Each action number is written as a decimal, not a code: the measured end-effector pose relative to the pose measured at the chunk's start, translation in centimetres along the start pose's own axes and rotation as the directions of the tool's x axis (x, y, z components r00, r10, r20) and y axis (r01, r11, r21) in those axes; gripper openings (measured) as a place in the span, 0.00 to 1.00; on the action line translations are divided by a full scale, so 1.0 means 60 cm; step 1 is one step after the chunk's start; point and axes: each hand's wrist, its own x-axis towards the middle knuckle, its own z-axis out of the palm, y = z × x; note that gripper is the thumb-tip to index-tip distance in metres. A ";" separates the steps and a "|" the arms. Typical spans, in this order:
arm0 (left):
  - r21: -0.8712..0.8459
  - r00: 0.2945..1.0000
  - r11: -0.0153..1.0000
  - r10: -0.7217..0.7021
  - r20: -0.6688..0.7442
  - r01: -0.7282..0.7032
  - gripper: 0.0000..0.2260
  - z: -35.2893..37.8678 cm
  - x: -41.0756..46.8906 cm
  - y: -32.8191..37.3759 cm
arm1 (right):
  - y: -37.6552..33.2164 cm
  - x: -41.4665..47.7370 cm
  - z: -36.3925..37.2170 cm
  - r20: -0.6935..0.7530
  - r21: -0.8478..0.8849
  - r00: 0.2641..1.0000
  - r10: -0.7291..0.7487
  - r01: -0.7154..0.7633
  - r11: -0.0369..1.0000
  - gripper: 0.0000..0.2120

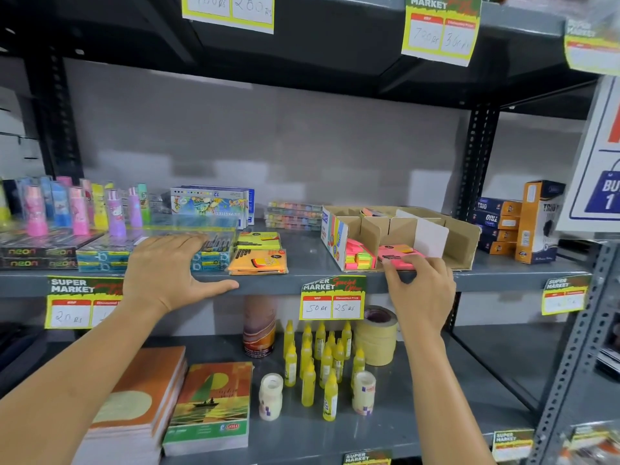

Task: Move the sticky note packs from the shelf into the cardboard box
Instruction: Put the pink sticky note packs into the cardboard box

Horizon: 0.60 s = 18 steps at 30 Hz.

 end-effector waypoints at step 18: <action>0.031 1.000 0.999 0.013 -0.015 -0.013 0.45 0.005 0.002 -0.004 | -0.074 -0.043 -0.028 -0.085 0.121 0.996 -0.036 0.046 0.992 0.15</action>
